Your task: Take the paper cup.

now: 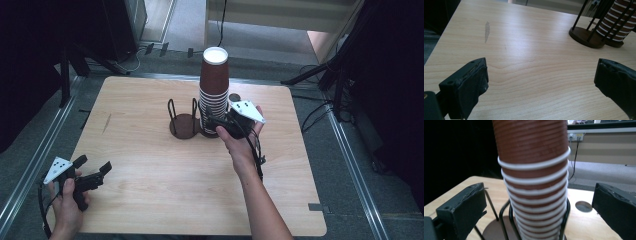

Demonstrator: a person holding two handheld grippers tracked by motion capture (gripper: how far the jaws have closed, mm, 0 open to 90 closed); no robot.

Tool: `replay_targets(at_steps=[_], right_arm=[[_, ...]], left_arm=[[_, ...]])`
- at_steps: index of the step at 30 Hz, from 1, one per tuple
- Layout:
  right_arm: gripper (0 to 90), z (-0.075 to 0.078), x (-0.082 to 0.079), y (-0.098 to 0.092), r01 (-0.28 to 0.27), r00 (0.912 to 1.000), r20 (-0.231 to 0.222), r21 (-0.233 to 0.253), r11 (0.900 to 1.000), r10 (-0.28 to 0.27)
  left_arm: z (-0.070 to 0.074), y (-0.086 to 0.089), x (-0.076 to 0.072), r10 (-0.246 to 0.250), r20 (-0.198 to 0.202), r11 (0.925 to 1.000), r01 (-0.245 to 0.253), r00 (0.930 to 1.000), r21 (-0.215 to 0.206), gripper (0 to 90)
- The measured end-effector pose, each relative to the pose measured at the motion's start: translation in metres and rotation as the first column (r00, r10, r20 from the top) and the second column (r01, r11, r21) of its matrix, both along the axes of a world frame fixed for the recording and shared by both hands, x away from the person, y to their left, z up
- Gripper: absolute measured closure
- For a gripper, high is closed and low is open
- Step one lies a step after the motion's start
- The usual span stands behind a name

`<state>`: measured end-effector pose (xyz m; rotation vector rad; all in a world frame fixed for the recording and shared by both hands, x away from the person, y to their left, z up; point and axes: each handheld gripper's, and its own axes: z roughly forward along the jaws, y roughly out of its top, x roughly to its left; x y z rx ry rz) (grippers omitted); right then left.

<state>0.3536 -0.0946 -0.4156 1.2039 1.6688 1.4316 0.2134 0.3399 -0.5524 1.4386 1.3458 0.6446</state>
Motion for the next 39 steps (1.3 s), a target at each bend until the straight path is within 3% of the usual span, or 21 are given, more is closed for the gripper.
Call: replay_targets(at_steps=[12, 15, 20, 27, 32, 36, 39], right_arm=[[0.0, 0.016, 0.027, 0.020, 0.028, 0.9988, 0.041, -0.023, 0.999, -0.027], [0.0, 0.020, 0.033, 0.023, 0.016, 0.9991, 0.039, -0.004, 1.000, -0.016], [0.0, 0.024, 0.044, 0.031, 0.039, 0.9983, 0.042, 0.001, 0.999, -0.039], [0.0, 0.031, 0.063, 0.038, 0.062, 0.9975, 0.036, -0.033, 0.998, -0.060], [0.0, 0.035, 0.067, 0.044, 0.064, 0.9971, 0.042, -0.042, 0.997, -0.063], [7.3, 0.036, 0.066, 0.046, 0.093, 0.9943, 0.055, -0.036, 0.995, -0.091], [8.0, 0.037, 0.066, 0.045, 0.100, 0.9934, 0.059, -0.033, 0.994, -0.098]], left_arm=[[0.000, 0.000, 0.000, -0.001, 0.003, 1.0000, 0.001, 1.0000, -0.004, 0.0], [0.000, 0.001, 0.000, -0.002, 0.003, 1.0000, 0.002, 1.0000, -0.007, 0.0], [0.000, 0.001, 0.000, 0.002, 0.007, 1.0000, -0.002, 1.0000, -0.009, 0.0], [0.000, 0.002, -0.001, 0.005, 0.013, 0.9998, -0.005, 0.9999, -0.018, 0.0], [0.000, 0.002, -0.001, 0.004, 0.013, 0.9998, -0.003, 0.9999, -0.018, 0.0], [0.000, 0.002, -0.001, 0.004, 0.013, 0.9998, -0.004, 0.9999, -0.018, 0.0], [0.000, 0.002, -0.001, 0.004, 0.013, 0.9998, -0.004, 0.9999, -0.018, 0.0]])
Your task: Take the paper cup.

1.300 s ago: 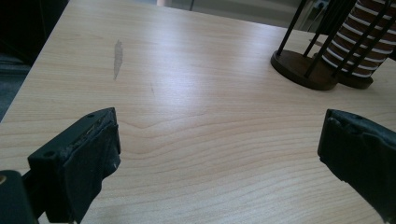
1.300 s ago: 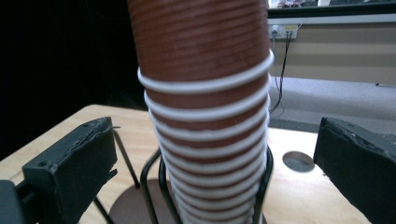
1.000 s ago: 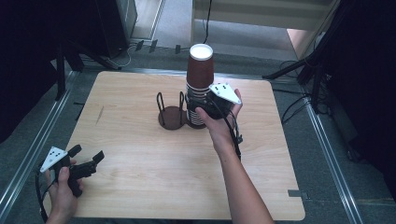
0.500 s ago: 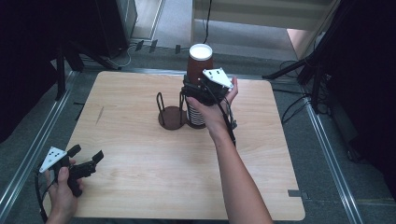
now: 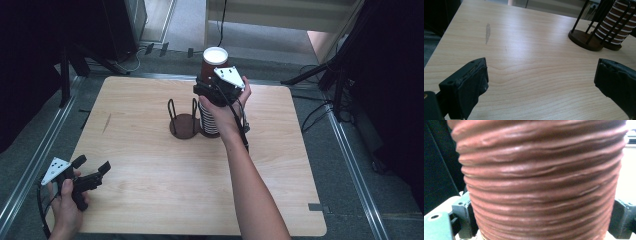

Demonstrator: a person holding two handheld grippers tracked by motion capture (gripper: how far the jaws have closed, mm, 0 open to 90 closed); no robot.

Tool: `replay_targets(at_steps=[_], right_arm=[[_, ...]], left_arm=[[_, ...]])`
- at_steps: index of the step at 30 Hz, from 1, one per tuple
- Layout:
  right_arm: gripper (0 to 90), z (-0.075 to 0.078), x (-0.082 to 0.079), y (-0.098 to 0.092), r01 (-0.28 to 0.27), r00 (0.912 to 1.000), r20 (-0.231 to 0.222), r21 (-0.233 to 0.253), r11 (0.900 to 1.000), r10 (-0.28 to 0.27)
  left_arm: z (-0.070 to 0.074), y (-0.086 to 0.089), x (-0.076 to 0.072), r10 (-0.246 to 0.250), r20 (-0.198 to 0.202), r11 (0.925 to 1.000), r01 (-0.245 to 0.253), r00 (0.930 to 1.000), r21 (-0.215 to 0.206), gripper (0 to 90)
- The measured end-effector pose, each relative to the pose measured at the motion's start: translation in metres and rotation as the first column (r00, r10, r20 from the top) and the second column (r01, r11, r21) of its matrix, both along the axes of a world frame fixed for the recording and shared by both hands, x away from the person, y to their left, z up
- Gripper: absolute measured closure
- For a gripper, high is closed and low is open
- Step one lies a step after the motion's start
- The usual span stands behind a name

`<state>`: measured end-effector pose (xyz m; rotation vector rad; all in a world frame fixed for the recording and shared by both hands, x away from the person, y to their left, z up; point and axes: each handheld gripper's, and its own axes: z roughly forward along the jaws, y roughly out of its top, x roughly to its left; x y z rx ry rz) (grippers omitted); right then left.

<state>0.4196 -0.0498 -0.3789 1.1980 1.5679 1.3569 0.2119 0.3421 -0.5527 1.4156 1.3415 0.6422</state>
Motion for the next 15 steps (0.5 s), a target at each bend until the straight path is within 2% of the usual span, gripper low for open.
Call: replay_targets(at_steps=[5, 10, 15], right_arm=[[8.8, 0.002, 0.000, 0.001, -0.005, 1.0000, 0.005, -0.015, 1.000, 0.005], [9.8, 0.009, 0.000, 0.001, -0.005, 0.9996, 0.027, 0.008, 1.000, 0.005], [9.9, 0.018, -0.001, 0.004, -0.006, 0.9987, 0.052, 0.010, 1.000, 0.006]], left_arm=[[0.000, 0.000, 0.000, 0.001, 0.000, 1.0000, -0.001, 1.0000, 0.000, 0.0], [0.000, 0.000, 0.000, 0.002, 0.000, 1.0000, -0.002, 1.0000, 0.003, 0.0], [0.000, 0.000, 0.000, 0.002, 0.000, 1.0000, -0.002, 1.0000, 0.001, 0.0]])
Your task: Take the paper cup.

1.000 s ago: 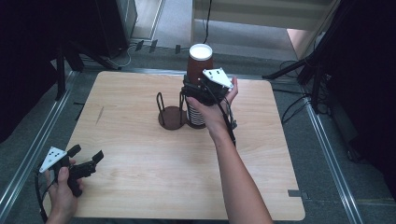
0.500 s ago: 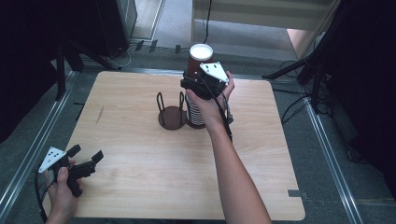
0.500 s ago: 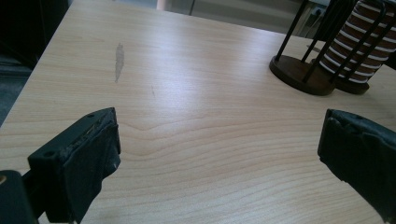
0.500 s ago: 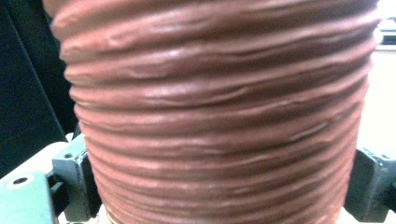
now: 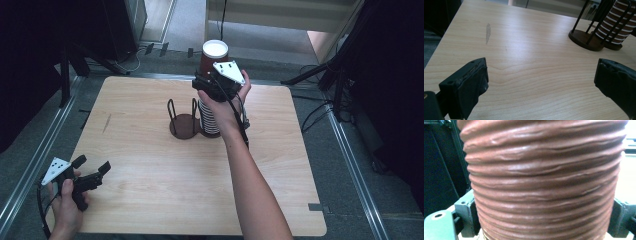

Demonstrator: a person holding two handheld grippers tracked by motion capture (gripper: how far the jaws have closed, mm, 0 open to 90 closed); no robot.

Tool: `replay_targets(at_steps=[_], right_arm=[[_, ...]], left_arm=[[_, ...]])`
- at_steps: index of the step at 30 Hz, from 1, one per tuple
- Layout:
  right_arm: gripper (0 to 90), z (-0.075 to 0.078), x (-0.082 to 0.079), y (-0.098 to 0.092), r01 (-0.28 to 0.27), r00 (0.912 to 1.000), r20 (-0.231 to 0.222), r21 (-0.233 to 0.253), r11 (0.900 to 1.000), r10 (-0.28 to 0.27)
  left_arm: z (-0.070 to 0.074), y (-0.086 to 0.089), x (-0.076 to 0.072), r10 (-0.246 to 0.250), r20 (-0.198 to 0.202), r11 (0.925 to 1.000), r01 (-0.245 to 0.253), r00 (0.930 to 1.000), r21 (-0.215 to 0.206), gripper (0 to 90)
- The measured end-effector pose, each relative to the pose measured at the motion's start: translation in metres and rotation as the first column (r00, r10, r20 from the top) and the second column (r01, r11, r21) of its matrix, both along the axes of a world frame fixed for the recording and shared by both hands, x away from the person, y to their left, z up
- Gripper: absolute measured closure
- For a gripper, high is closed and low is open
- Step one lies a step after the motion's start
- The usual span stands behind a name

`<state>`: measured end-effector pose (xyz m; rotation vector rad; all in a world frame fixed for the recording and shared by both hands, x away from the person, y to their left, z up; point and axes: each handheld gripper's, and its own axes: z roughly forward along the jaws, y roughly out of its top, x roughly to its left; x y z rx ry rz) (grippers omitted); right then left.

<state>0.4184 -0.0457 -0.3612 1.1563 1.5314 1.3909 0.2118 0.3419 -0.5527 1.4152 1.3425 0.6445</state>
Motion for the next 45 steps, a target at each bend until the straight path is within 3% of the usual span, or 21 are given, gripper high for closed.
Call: replay_targets(at_steps=[9, 19, 33, 45], right_arm=[[10.6, 0.015, -0.002, 0.003, 0.001, 0.9984, 0.056, -0.014, 1.000, 0.000], [11.0, 0.034, -0.003, 0.002, -0.028, 0.9942, 0.105, 0.026, 0.999, 0.025], [11.0, 0.064, -0.008, -0.003, -0.029, 0.9902, 0.138, 0.055, 0.998, 0.022], [11.0, 0.075, -0.016, -0.019, -0.010, 0.9893, 0.146, 0.088, 0.996, -0.003]], left_arm=[[0.000, 0.000, 0.000, 0.002, 0.003, 1.0000, -0.002, 1.0000, -0.001, 0.0], [0.000, 0.000, 0.000, 0.003, 0.001, 1.0000, -0.003, 1.0000, -0.001, 0.0], [0.000, 0.000, 0.000, 0.004, 0.006, 1.0000, -0.004, 1.0000, -0.001, 0.0], [0.000, -0.001, 0.000, 0.009, 0.007, 0.9999, -0.009, 0.9999, 0.006, 0.0]])
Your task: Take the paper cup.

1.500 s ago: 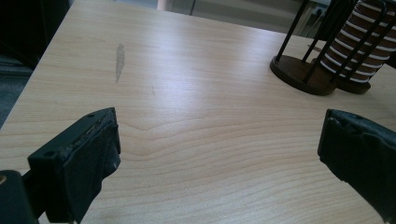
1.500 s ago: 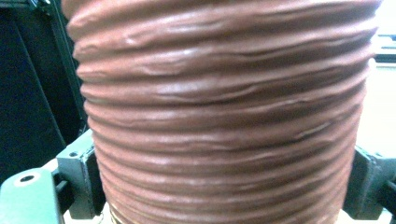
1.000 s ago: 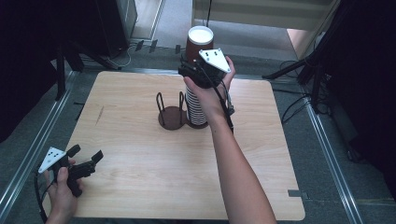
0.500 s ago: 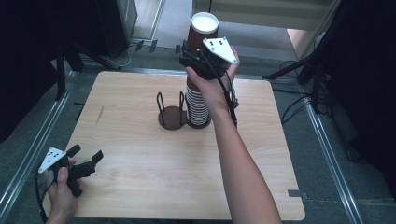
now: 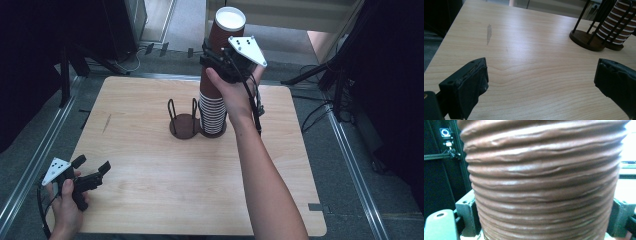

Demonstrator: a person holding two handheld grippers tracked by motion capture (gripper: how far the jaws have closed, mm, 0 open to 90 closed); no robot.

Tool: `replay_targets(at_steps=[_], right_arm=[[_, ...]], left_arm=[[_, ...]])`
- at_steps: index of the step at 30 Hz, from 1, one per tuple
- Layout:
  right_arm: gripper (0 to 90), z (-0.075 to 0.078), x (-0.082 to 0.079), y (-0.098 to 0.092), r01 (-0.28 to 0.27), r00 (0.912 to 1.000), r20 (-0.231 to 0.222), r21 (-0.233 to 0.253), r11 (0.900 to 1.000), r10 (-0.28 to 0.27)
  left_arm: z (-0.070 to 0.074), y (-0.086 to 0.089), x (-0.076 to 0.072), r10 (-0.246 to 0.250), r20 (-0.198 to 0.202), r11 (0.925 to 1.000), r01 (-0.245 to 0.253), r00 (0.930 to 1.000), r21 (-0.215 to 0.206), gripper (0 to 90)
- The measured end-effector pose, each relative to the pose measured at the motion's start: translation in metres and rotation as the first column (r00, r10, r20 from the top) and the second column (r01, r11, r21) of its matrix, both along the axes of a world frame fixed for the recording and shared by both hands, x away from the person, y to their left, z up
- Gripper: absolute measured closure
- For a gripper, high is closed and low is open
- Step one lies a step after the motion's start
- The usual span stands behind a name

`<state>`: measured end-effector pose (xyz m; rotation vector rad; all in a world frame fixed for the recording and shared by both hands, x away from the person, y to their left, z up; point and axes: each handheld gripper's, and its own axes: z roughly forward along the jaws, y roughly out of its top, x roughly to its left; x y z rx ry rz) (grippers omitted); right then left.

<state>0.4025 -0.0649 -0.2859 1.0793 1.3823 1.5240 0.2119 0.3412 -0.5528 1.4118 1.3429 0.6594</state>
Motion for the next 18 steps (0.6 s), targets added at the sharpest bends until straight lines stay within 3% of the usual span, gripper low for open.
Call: replay_targets(at_steps=[6, 15, 18], right_arm=[[11.0, 0.003, -0.004, -0.017, 0.025, 0.9997, 0.003, 0.029, 0.999, -0.025], [11.0, -0.005, -0.015, -0.046, 0.068, 0.9976, -0.013, 0.031, 0.997, -0.067], [11.0, -0.007, -0.020, -0.055, 0.075, 0.9971, -0.015, 0.036, 0.997, -0.075]], left_arm=[[0.000, 0.000, 0.000, 0.000, 0.001, 1.0000, 0.000, 1.0000, 0.006, 0.0], [0.000, -0.002, 0.000, 0.000, 0.007, 0.9999, 0.000, 1.0000, 0.017, 0.0], [0.001, -0.004, 0.000, 0.012, 0.007, 0.9992, -0.013, 0.9999, 0.039, 5.2]])
